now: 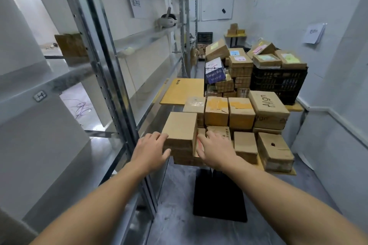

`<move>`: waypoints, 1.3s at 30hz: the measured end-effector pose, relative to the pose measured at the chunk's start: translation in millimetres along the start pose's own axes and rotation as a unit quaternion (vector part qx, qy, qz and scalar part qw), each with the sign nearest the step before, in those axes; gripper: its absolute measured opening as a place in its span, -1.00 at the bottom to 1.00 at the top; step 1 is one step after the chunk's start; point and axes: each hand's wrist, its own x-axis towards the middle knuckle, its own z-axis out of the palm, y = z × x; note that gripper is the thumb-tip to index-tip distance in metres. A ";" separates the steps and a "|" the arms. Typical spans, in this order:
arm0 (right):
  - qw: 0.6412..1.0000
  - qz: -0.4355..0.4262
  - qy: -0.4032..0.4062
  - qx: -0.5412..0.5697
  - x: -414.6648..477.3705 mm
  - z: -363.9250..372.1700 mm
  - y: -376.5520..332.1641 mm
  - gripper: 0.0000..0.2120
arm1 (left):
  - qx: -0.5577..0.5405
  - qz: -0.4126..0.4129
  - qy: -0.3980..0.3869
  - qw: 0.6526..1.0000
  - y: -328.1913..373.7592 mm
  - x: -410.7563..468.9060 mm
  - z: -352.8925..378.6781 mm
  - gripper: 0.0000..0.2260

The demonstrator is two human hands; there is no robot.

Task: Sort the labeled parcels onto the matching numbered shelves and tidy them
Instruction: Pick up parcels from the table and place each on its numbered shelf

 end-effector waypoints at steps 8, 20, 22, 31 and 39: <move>0.999 0.005 -0.042 0.013 70.8 38.1 1.1 -0.55 | -0.009 -0.009 -0.040 0.999 -22.6 56.3 43.0 -0.53; 0.985 0.040 -0.057 0.158 170.5 87.8 14.1 -0.51 | -0.079 -0.121 -0.080 0.986 -48.3 130.4 106.1 -0.56; 0.975 0.057 -0.059 0.206 173.9 96.1 14.5 -0.49 | -0.119 -0.140 -0.087 0.979 -49.7 130.0 115.8 -0.55; 0.914 0.119 -0.058 0.384 172.8 115.7 12.5 -0.45 | -0.316 -0.166 -0.019 0.934 -38.8 117.0 126.2 -0.50; 0.832 0.152 0.042 0.532 137.9 94.5 12.6 -0.54 | -0.584 -0.201 0.087 0.782 -38.8 90.9 88.4 -0.74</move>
